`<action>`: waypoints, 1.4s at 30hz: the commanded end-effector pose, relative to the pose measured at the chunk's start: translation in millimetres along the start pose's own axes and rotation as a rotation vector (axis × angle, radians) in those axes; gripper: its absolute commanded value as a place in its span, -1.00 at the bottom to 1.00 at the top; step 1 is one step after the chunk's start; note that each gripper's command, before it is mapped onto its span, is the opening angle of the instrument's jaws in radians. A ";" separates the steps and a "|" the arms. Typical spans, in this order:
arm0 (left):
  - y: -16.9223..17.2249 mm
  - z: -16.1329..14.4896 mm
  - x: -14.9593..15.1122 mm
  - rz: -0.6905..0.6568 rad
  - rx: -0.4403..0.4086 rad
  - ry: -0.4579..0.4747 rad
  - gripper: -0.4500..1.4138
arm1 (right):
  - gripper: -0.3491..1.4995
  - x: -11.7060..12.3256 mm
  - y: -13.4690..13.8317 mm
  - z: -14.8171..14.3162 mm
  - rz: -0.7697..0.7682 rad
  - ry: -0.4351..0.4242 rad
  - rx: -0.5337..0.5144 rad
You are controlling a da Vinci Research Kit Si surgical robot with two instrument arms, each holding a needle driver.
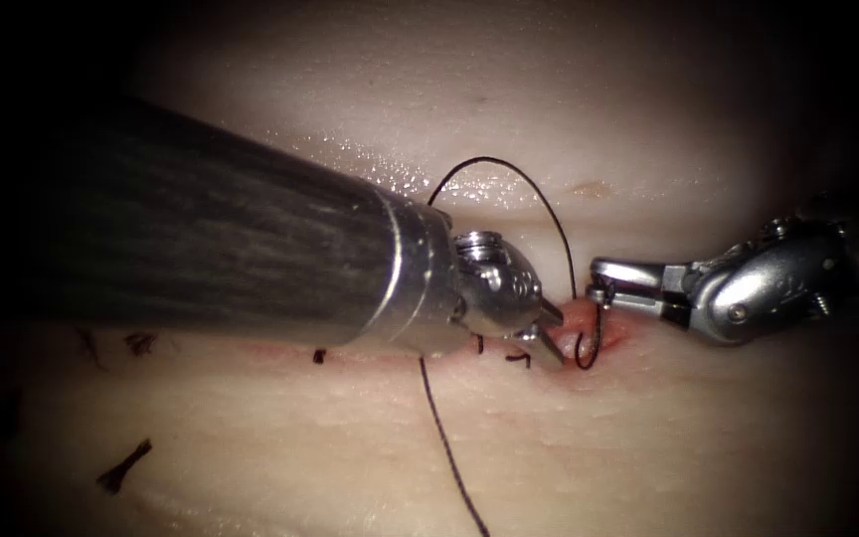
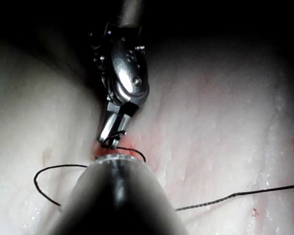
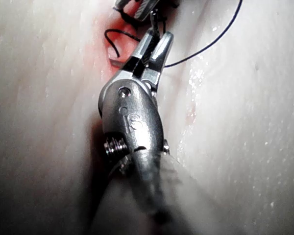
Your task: Wound Closure
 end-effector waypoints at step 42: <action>4.9 5.7 -1.8 -0.007 -0.011 0.103 -0.73 | -1.00 -2.6 3.4 1.2 0.267 -0.032 -0.156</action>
